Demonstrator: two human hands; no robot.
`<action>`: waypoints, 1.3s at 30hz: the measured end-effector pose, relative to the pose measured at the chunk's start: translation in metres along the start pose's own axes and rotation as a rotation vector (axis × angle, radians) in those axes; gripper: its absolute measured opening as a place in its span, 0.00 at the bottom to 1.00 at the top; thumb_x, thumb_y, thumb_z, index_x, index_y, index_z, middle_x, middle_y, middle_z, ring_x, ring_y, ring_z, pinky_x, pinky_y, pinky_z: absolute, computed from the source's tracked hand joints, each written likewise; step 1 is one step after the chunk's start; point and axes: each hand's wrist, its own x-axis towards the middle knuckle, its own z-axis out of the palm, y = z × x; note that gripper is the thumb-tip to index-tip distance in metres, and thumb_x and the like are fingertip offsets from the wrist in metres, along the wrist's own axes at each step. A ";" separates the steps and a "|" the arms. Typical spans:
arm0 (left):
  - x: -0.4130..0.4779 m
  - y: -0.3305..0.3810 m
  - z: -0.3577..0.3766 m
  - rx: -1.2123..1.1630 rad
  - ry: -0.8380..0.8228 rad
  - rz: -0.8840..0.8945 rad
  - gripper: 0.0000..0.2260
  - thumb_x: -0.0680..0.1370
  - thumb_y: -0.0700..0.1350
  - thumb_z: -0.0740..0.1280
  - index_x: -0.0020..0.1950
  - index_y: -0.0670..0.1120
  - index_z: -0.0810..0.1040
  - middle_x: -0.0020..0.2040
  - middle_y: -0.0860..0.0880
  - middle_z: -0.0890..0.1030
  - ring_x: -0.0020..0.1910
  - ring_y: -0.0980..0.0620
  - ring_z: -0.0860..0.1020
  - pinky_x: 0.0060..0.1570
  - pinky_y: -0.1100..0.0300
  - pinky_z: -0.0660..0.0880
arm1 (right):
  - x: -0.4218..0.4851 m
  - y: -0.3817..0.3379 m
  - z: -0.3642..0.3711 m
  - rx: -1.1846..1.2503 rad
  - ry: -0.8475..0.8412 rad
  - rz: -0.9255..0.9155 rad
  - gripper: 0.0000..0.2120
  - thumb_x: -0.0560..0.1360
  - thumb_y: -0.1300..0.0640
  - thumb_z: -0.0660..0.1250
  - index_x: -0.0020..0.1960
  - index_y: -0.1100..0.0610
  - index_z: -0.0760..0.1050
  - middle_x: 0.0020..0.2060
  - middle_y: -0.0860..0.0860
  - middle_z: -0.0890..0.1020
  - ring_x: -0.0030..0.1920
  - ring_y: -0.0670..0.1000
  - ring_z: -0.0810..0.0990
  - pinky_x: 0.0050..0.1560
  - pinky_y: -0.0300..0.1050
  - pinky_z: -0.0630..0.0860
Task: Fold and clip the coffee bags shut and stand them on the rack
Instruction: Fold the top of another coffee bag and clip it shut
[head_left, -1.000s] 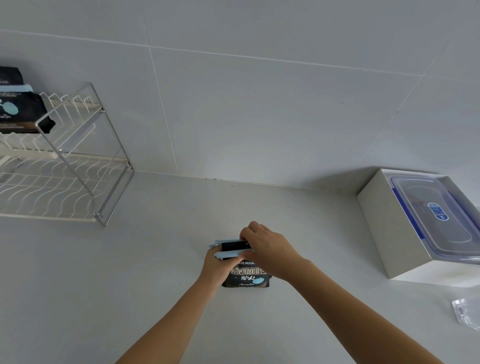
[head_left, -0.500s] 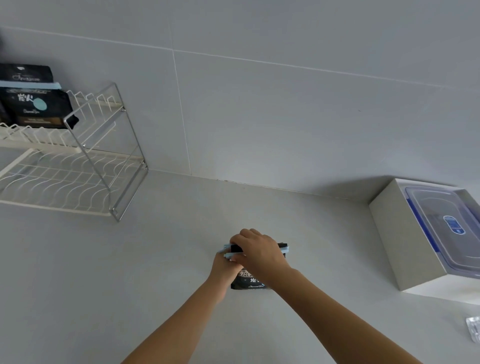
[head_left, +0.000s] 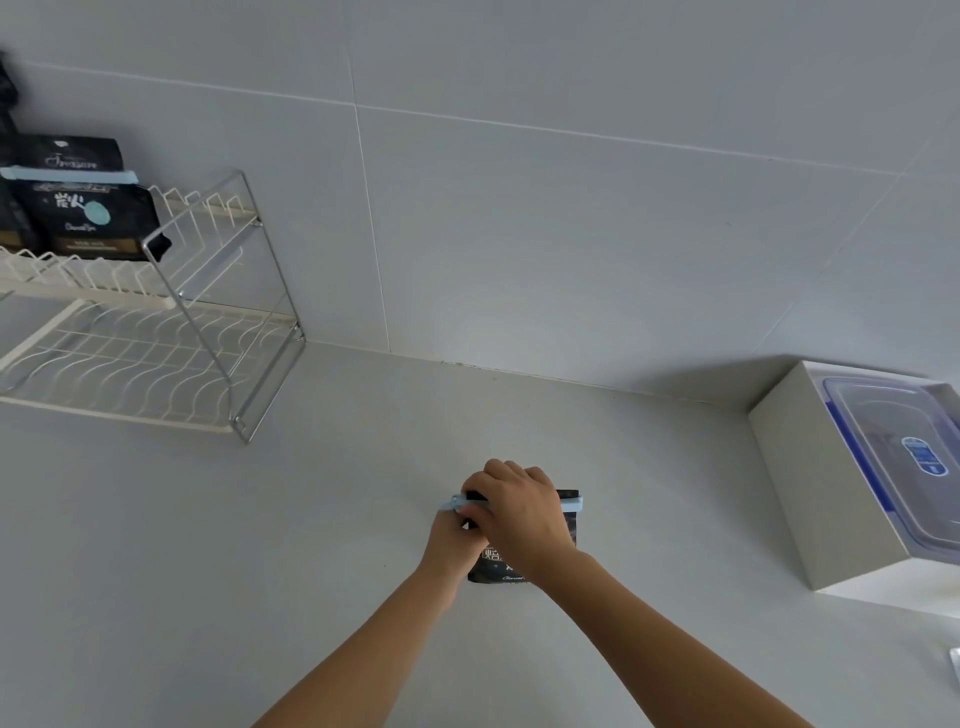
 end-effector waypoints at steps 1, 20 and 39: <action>0.000 0.000 0.000 -0.002 0.005 0.000 0.17 0.70 0.28 0.57 0.29 0.48 0.69 0.23 0.54 0.68 0.22 0.60 0.65 0.22 0.73 0.61 | 0.000 0.000 -0.001 0.009 -0.003 0.000 0.10 0.76 0.50 0.60 0.52 0.50 0.77 0.46 0.47 0.79 0.48 0.49 0.75 0.53 0.42 0.65; -0.028 -0.007 -0.020 -0.261 0.319 0.027 0.05 0.71 0.42 0.73 0.45 0.50 0.83 0.43 0.55 0.85 0.44 0.62 0.82 0.40 0.70 0.78 | -0.005 0.003 0.001 0.014 0.020 0.028 0.12 0.78 0.46 0.58 0.52 0.50 0.78 0.44 0.48 0.79 0.46 0.50 0.77 0.55 0.43 0.63; -0.015 -0.009 -0.054 0.325 0.179 0.329 0.09 0.69 0.48 0.75 0.35 0.48 0.77 0.33 0.54 0.80 0.37 0.56 0.78 0.39 0.62 0.74 | -0.006 0.009 -0.002 0.044 -0.001 -0.024 0.14 0.78 0.45 0.56 0.51 0.49 0.79 0.43 0.47 0.80 0.43 0.50 0.77 0.58 0.44 0.61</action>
